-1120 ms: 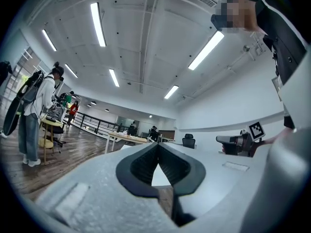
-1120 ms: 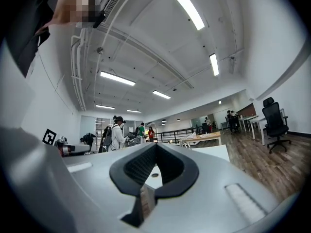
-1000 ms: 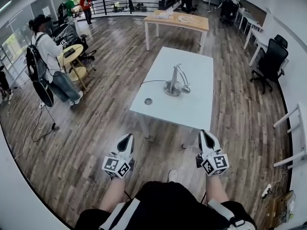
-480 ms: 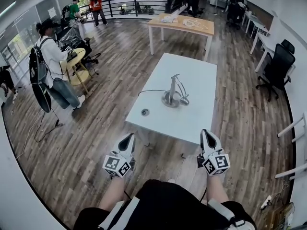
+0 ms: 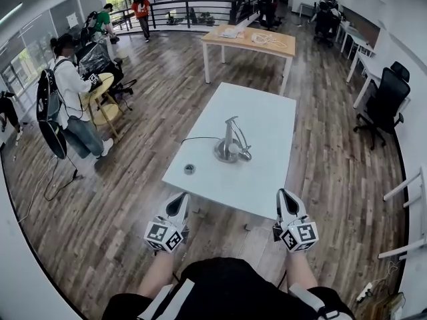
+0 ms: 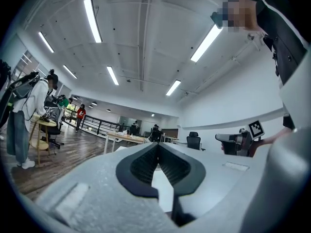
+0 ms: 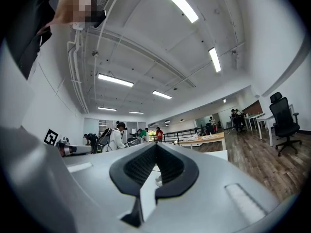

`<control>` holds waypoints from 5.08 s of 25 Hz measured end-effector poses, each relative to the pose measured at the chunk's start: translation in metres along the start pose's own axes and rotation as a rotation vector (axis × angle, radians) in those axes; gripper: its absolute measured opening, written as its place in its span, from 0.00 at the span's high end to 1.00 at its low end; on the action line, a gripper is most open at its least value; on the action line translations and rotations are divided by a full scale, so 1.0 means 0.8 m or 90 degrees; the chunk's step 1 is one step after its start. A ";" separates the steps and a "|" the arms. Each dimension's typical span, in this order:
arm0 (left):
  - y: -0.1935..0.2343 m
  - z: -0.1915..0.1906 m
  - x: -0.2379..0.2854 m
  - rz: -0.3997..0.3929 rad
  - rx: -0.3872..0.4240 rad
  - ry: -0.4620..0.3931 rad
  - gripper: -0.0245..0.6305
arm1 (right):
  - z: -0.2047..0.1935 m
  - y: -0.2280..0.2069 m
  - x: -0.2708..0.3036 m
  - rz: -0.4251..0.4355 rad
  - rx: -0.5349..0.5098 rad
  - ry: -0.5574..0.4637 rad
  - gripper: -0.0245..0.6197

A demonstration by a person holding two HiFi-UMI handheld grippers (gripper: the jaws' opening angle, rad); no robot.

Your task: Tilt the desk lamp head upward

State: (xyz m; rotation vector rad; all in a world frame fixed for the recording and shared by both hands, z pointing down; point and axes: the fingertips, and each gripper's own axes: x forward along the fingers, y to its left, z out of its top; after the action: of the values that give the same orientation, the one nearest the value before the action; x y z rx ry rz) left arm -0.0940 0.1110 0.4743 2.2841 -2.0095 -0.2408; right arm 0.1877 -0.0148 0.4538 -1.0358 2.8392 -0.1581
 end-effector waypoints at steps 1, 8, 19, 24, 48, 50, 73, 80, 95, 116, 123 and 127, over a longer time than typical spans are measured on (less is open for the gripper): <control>-0.003 -0.004 0.003 -0.001 -0.002 0.003 0.96 | -0.001 -0.005 0.001 0.000 0.002 0.001 0.96; 0.010 -0.016 0.006 0.006 0.000 0.035 0.96 | -0.023 -0.015 0.019 -0.004 0.022 0.015 0.96; 0.070 -0.006 0.093 -0.040 0.012 0.009 0.96 | -0.005 -0.031 0.093 -0.030 -0.014 -0.001 0.96; 0.103 -0.009 0.134 -0.060 0.005 0.011 0.96 | -0.007 -0.031 0.140 -0.036 -0.022 0.004 0.96; 0.157 -0.087 0.260 -0.222 0.011 0.120 0.96 | -0.076 -0.026 0.240 -0.105 -0.002 0.083 0.96; 0.153 -0.095 0.273 -0.233 0.015 0.128 0.96 | -0.082 -0.030 0.242 -0.107 0.000 0.092 0.96; 0.136 -0.246 0.371 -0.266 0.081 0.307 0.87 | -0.160 -0.072 0.245 -0.044 0.074 0.184 0.76; 0.133 -0.265 0.377 -0.263 0.079 0.335 0.87 | -0.196 -0.069 0.244 -0.007 0.095 0.225 0.62; 0.137 -0.293 0.372 -0.262 0.097 0.386 0.87 | -0.254 -0.048 0.268 0.070 0.101 0.274 0.46; 0.137 -0.302 0.365 -0.268 0.117 0.404 0.87 | -0.277 -0.037 0.306 0.084 0.084 0.254 0.43; 0.134 -0.302 0.366 -0.278 0.104 0.408 0.87 | -0.278 -0.040 0.308 0.073 0.093 0.246 0.49; 0.138 -0.304 0.367 -0.275 0.104 0.414 0.87 | -0.276 -0.041 0.309 0.073 0.095 0.249 0.49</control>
State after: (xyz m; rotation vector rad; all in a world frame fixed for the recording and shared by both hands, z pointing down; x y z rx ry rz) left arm -0.1232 -0.2036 0.7153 2.4267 -1.2512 0.5879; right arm -0.0109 -0.1868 0.6587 -0.8923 3.1555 -0.6146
